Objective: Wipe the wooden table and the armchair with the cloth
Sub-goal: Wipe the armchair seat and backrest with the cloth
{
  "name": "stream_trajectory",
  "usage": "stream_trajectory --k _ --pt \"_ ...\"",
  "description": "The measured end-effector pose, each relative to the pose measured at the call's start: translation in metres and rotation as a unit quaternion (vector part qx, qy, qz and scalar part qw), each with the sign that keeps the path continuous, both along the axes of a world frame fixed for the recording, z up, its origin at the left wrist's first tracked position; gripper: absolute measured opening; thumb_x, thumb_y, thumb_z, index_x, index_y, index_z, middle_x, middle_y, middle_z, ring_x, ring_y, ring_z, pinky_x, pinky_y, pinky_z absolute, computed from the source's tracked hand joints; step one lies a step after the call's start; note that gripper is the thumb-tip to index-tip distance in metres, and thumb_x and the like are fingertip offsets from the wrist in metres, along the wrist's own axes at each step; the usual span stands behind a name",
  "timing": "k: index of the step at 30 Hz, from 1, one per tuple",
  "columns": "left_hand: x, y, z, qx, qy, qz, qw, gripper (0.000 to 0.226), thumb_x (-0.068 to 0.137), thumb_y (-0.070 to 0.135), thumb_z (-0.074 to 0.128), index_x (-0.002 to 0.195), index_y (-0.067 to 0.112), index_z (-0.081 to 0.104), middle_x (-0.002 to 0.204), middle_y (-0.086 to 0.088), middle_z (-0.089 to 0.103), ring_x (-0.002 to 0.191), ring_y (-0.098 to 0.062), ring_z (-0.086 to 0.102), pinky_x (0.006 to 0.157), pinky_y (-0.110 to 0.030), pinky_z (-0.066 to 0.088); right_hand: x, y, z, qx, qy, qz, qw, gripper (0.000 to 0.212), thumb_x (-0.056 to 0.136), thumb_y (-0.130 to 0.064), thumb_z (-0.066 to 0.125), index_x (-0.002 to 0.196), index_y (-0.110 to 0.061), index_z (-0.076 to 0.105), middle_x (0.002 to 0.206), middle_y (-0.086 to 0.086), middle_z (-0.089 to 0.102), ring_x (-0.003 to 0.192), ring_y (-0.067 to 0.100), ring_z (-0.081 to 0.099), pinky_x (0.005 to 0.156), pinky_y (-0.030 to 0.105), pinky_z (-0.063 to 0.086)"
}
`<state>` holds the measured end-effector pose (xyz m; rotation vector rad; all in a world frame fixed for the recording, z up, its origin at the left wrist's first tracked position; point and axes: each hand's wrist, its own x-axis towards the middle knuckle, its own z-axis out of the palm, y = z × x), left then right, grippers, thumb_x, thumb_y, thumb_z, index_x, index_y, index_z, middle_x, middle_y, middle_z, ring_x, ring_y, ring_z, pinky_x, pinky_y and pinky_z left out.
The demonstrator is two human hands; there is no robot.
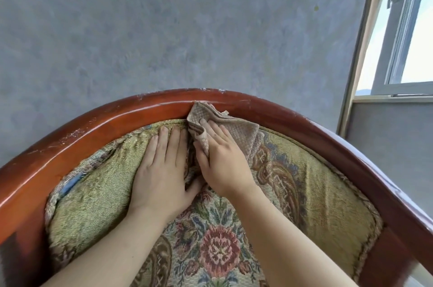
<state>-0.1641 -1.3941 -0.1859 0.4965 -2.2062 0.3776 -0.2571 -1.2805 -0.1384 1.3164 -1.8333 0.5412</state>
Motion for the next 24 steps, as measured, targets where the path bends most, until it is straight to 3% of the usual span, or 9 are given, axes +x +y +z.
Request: stream_trajectory --k 8,10,11,13,14,17,19,21,24 --pt "0.001 -0.004 -0.002 -0.019 -0.002 -0.006 1.0 0.1 0.093 0.075 0.017 0.159 0.002 0.003 0.167 -0.019 0.01 0.156 -0.035 0.007 0.127 -0.049 0.012 -0.011 0.027 0.006 0.015 0.068 -0.077 0.995 0.05 0.105 -0.031 0.035 0.147 -0.005 0.041 0.153 0.012 0.042 0.144 0.023 0.035 0.122 0.035 0.02" --pt "0.001 -0.003 -0.002 -0.018 -0.001 -0.006 1.0 0.1 0.093 0.076 0.015 0.159 0.002 0.0 0.167 -0.019 0.007 0.156 -0.035 0.004 0.127 -0.049 0.011 -0.006 0.035 0.011 -0.039 -0.023 -0.04 0.998 0.046 0.106 -0.034 0.032 0.135 -0.008 0.056 0.136 0.006 0.06 0.126 0.018 0.055 0.111 0.031 0.038" --pt "0.0 -0.003 -0.003 -0.018 0.002 -0.004 1.0 0.1 0.093 0.076 0.012 0.159 0.003 -0.003 0.167 -0.019 0.003 0.156 -0.035 0.001 0.127 -0.048 0.009 -0.002 0.04 0.016 -0.082 -0.129 0.001 0.988 0.045 0.106 -0.037 0.031 0.119 -0.009 0.064 0.114 0.001 0.071 0.102 0.015 0.065 0.092 0.029 0.051" --pt "-0.001 -0.004 -0.004 -0.017 0.008 -0.004 1.0 0.1 0.092 0.078 0.006 0.158 0.004 -0.009 0.167 -0.018 -0.003 0.156 -0.034 -0.004 0.128 -0.048 0.007 0.004 0.057 0.028 -0.217 -0.362 0.101 0.901 0.045 0.105 -0.04 0.036 0.084 -0.011 0.063 0.067 -0.009 0.063 0.057 0.011 0.055 0.051 0.027 0.047" --pt "-0.001 -0.003 -0.005 -0.015 0.011 -0.005 1.0 0.1 0.092 0.078 0.005 0.158 0.004 -0.009 0.167 -0.018 -0.004 0.156 -0.034 -0.004 0.128 -0.048 0.007 0.007 0.067 0.035 -0.287 -0.438 0.131 0.841 0.043 0.104 -0.04 0.039 0.08 -0.012 0.061 0.062 -0.009 0.057 0.055 0.012 0.051 0.049 0.029 0.044" --pt "-0.002 -0.002 -0.005 -0.008 0.008 -0.006 1.0 0.1 0.092 0.078 0.008 0.158 0.003 -0.003 0.167 -0.018 0.002 0.156 -0.035 0.001 0.127 -0.049 0.01 0.013 0.1 0.054 -0.452 -0.533 0.158 0.698 0.029 0.1 -0.043 0.047 0.087 -0.02 0.061 0.088 0.0 0.063 0.079 0.02 0.062 0.071 0.042 0.055" --pt "-0.003 -0.001 -0.005 -0.006 0.008 -0.003 1.0 0.101 0.092 0.079 0.005 0.158 0.003 -0.004 0.167 -0.018 0.002 0.156 -0.035 0.001 0.127 -0.049 0.01 0.019 0.116 0.067 -0.528 -0.511 0.155 0.66 0.023 0.098 -0.045 0.048 0.091 -0.026 0.058 0.1 0.003 0.064 0.09 0.025 0.065 0.078 0.048 0.057" --pt "-0.004 0.0 -0.005 -0.004 0.007 -0.001 1.0 0.101 0.092 0.08 0.003 0.158 0.003 -0.004 0.167 -0.018 0.001 0.156 -0.035 0.001 0.127 -0.049 0.009 0.023 0.122 0.074 -0.579 -0.447 0.137 0.668 0.024 0.096 -0.047 0.047 0.09 -0.027 0.058 0.095 -0.001 0.067 0.086 0.02 0.067 0.074 0.042 0.057" --pt "-0.004 -0.001 -0.005 -0.004 0.009 -0.003 1.0 0.102 0.092 0.08 0.008 0.159 0.003 0.0 0.167 -0.018 0.005 0.156 -0.035 0.003 0.127 -0.049 0.009 0.031 0.115 0.074 -0.573 -0.313 0.062 0.755 0.04 0.094 -0.049 0.041 0.083 -0.018 0.063 0.071 -0.016 0.064 0.068 0.007 0.06 0.071 0.043 0.05"
